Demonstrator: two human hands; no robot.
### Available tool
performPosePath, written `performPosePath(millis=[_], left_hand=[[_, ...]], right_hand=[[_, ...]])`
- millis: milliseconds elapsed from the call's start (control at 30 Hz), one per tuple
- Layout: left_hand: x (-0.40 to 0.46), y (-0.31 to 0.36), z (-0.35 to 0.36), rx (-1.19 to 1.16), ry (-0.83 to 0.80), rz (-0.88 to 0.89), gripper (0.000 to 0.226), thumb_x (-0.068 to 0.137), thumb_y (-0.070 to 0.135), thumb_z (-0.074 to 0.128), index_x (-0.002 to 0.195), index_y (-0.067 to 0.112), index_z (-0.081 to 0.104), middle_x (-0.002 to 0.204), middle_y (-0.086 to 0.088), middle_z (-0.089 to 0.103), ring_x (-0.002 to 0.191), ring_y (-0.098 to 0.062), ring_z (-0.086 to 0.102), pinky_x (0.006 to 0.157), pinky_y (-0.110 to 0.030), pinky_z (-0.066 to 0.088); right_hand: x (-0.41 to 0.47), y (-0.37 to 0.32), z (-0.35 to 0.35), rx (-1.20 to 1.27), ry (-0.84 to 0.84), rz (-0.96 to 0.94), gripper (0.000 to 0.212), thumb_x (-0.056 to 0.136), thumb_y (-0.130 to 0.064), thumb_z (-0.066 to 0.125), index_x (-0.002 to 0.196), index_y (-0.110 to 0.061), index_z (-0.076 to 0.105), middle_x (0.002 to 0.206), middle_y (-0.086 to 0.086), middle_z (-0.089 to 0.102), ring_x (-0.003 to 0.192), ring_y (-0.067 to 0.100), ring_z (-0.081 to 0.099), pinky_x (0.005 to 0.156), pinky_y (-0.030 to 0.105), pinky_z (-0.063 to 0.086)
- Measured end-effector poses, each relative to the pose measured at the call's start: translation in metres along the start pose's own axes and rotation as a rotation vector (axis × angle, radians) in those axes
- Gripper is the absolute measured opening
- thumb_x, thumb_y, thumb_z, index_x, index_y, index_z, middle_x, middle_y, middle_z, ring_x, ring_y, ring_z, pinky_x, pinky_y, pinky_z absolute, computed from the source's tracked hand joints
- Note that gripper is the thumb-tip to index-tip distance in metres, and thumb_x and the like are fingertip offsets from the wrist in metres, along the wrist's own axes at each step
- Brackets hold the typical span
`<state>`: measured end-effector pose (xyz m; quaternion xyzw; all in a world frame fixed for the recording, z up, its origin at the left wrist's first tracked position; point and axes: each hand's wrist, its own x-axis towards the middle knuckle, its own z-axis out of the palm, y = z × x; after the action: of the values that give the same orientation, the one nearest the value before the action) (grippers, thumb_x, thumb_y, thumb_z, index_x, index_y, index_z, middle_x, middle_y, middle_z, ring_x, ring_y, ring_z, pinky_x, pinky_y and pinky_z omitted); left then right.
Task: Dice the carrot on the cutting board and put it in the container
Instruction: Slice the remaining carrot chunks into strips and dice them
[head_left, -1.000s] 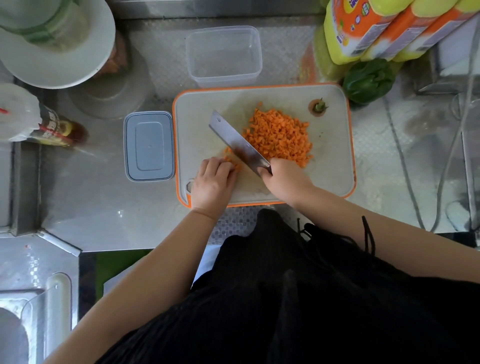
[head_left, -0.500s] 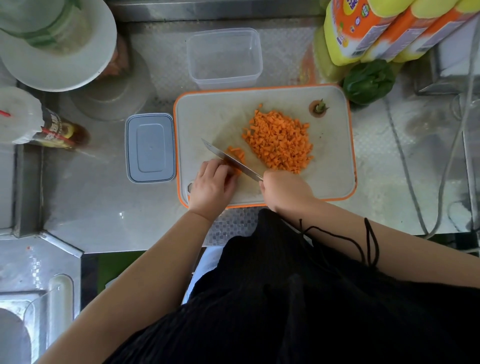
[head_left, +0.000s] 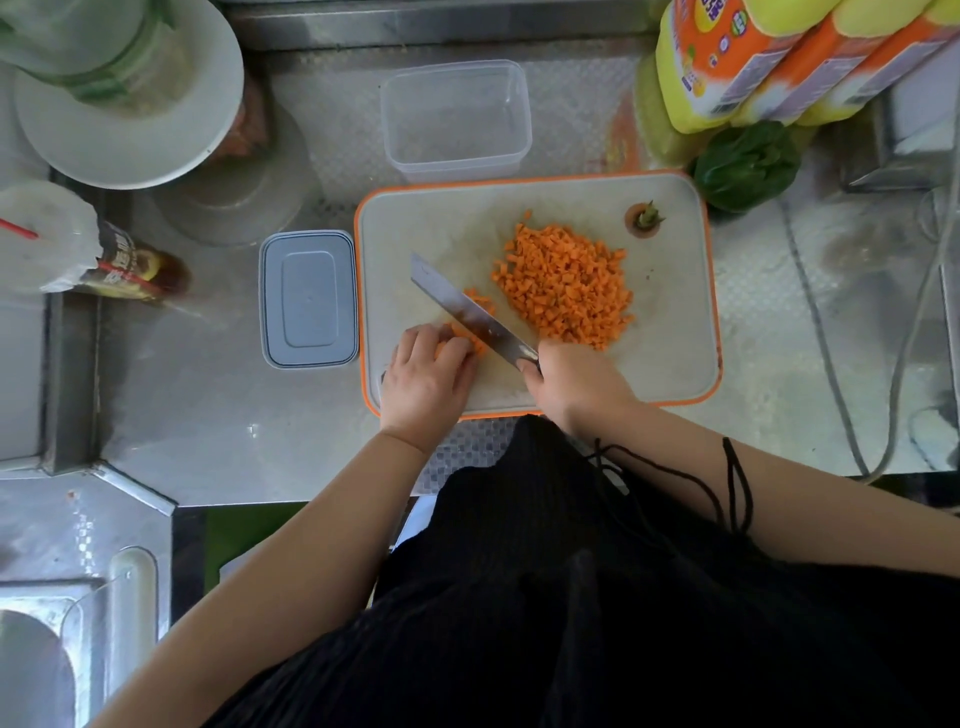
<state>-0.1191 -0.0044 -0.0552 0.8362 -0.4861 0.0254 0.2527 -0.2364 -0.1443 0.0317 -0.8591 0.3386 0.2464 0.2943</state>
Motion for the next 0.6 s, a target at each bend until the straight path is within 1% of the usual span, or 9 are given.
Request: performPosePath(millis=[67,133,267,300,367,400,467,533,600], left_hand=[[-0.001,0.003,-0.003,-0.018,-0.026,-0.038,0.014,0.089,0.023,0.063,0.085,0.01,0.067,0.098,-0.013,0.06,0.092,-0.034,0.053,0.074,-0.041,0.05],[-0.002,0.003,-0.005,-0.034,-0.084,-0.085,0.016,0.089,0.027,0.061,0.087,0.012,0.066,0.101,-0.012,0.057,0.097,-0.033,0.049,0.076,-0.041,0.049],[-0.001,0.0,-0.001,-0.073,-0.166,-0.128,0.023,0.091,0.031,0.053,0.091,0.01,0.062,0.101,-0.01,0.056,0.098,-0.031,0.048,0.071,-0.044,0.053],[0.0,0.0,0.001,-0.082,-0.172,-0.126,0.024,0.091,0.031,0.052,0.09,0.009,0.061,0.1,-0.01,0.056,0.098,-0.03,0.049,0.07,-0.044,0.053],[0.001,-0.001,0.003,-0.109,-0.162,-0.11,0.025,0.091,0.03,0.051,0.088,0.007,0.061,0.099,-0.01,0.057,0.096,-0.029,0.051,0.069,-0.044,0.053],[0.001,-0.002,0.003,-0.119,-0.148,-0.097,0.024,0.092,0.028,0.052,0.087,0.006,0.062,0.098,-0.01,0.058,0.095,-0.028,0.051,0.07,-0.043,0.053],[0.0,-0.004,0.005,-0.133,-0.117,-0.069,0.022,0.092,0.025,0.055,0.086,0.005,0.062,0.095,-0.01,0.058,0.093,-0.028,0.052,0.071,-0.042,0.052],[0.001,-0.006,0.007,-0.143,-0.097,-0.05,0.021,0.091,0.023,0.057,0.085,0.004,0.062,0.093,-0.011,0.059,0.092,-0.028,0.052,0.072,-0.041,0.052],[0.0,-0.005,0.008,-0.133,-0.078,-0.032,0.02,0.091,0.021,0.058,0.084,0.004,0.063,0.092,-0.011,0.06,0.091,-0.028,0.053,0.071,-0.041,0.052]], right_hand=[[-0.004,0.002,0.002,-0.041,0.007,-0.012,0.029,0.102,-0.033,0.038,0.081,-0.014,0.042,0.066,0.001,0.046,0.062,0.022,0.05,0.054,0.032,0.037],[-0.007,0.001,0.002,-0.059,0.011,-0.029,0.028,0.101,-0.032,0.038,0.081,-0.014,0.044,0.068,0.001,0.048,0.066,0.023,0.054,0.057,0.035,0.044],[-0.008,-0.005,0.0,-0.089,-0.015,-0.034,0.022,0.101,-0.025,0.04,0.087,-0.011,0.049,0.076,0.005,0.054,0.072,0.026,0.058,0.066,0.041,0.051],[-0.007,-0.006,0.0,-0.104,-0.022,-0.017,0.017,0.1,-0.021,0.041,0.089,-0.011,0.051,0.076,0.005,0.054,0.073,0.026,0.057,0.065,0.039,0.051],[-0.004,-0.01,-0.001,-0.146,-0.045,0.013,0.01,0.097,-0.012,0.044,0.089,-0.013,0.048,0.074,0.002,0.051,0.07,0.023,0.054,0.059,0.034,0.044],[-0.001,-0.012,-0.001,-0.163,-0.056,0.021,0.01,0.096,-0.009,0.044,0.088,-0.014,0.047,0.073,0.002,0.05,0.066,0.02,0.051,0.054,0.032,0.04],[0.006,-0.016,0.001,-0.193,-0.068,0.022,0.01,0.096,-0.006,0.045,0.09,-0.011,0.051,0.07,0.002,0.048,0.061,0.018,0.048,0.048,0.028,0.033],[0.011,-0.019,0.005,-0.194,-0.049,0.005,0.012,0.097,-0.01,0.045,0.093,-0.008,0.056,0.066,0.001,0.045,0.063,0.022,0.051,0.05,0.029,0.033],[0.013,-0.019,0.01,-0.149,-0.001,-0.007,0.016,0.099,-0.019,0.044,0.092,-0.009,0.055,0.064,0.0,0.042,0.064,0.024,0.051,0.051,0.03,0.032]])
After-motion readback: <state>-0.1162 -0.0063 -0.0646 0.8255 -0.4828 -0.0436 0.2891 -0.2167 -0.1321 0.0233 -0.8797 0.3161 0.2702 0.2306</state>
